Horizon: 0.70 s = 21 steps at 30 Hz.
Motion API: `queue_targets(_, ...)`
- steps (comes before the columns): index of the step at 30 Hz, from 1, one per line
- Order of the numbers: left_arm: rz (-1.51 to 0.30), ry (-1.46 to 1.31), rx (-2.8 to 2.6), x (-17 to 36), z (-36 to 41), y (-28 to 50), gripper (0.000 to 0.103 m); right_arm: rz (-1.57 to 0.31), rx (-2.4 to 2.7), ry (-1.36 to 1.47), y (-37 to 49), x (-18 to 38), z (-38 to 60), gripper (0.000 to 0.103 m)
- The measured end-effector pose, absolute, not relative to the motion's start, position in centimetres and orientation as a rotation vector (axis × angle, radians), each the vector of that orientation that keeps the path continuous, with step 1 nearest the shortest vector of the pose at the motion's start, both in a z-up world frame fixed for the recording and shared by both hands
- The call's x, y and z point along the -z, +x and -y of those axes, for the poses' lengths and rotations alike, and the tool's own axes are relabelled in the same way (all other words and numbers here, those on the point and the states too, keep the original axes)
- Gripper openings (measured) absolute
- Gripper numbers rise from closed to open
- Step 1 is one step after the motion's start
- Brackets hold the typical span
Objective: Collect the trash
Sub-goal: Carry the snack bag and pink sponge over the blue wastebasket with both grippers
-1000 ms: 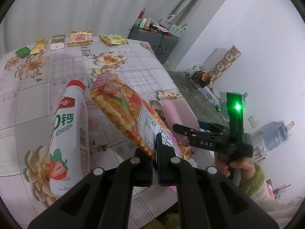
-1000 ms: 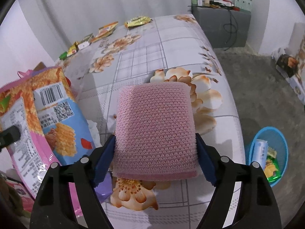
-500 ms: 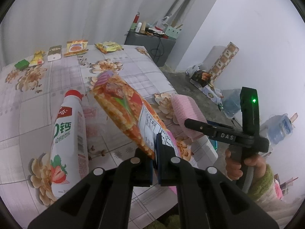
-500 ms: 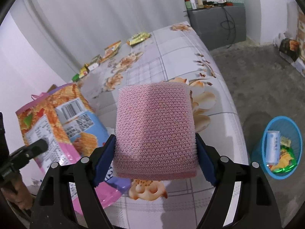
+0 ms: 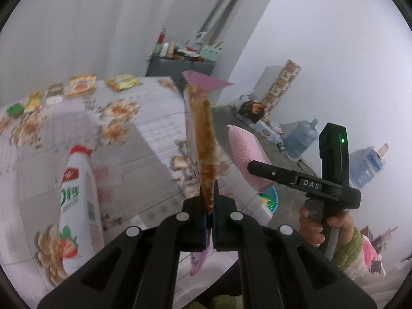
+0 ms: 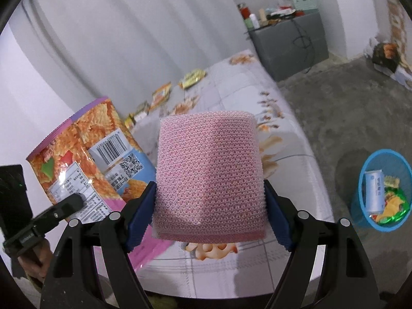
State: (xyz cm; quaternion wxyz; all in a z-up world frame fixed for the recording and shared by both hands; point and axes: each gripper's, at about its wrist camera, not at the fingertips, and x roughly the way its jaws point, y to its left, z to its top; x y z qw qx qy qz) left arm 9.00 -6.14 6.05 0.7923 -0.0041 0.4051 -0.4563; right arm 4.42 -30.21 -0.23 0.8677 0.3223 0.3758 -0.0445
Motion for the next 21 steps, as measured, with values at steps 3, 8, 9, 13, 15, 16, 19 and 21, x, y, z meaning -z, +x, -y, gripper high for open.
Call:
queue_targets(3, -0.858, 0.0, 1.049, -7.1, 7.7, 8.6, 0.002, -0.73, 0.135, 0.725, 2.0, -0.6, 31.9, 0.075)
queue_targets(8, -0.841, 0.026, 1.158, -8.8, 11.1, 7.9, 0.002, -0.625, 0.281, 0.786, -3.5, -1.8, 36.1, 0.075)
queue_targets(9, -0.841, 0.032, 1.194, -9.2, 12.5, 7.7, 0.002, -0.597, 0.32, 0.801, -5.1, -2.0, 37.2, 0.075)
queue_targets(13, -0.852, 0.078, 1.273, -9.9, 17.3, 6.8, 0.002, -0.526, 0.505, 0.853, -11.0, -2.0, 40.8, 0.075)
queue_targets(15, -0.892, 0.093, 1.314, -9.6, 20.4, 6.5, 0.002, -0.502, 0.571, 0.891, -13.5, -1.5, 42.2, 0.075)
queue_targets(16, -0.919, 0.101, 1.332, -9.3, 22.1, 6.4, 0.002, -0.49, 0.601, 0.914, -14.6, -1.1, 42.9, 0.075)
queue_targets(19, -0.984, 0.135, 1.375, -8.1, 27.3, 6.0, 0.002, -0.459, 0.683, 0.987, -18.4, 0.6, 44.8, 0.075)
queue_targets(21, -1.033, 0.146, 1.392, -7.0, 30.5, 5.8, 0.002, -0.449, 0.713, 1.019, -19.8, 1.6, 45.5, 0.075)
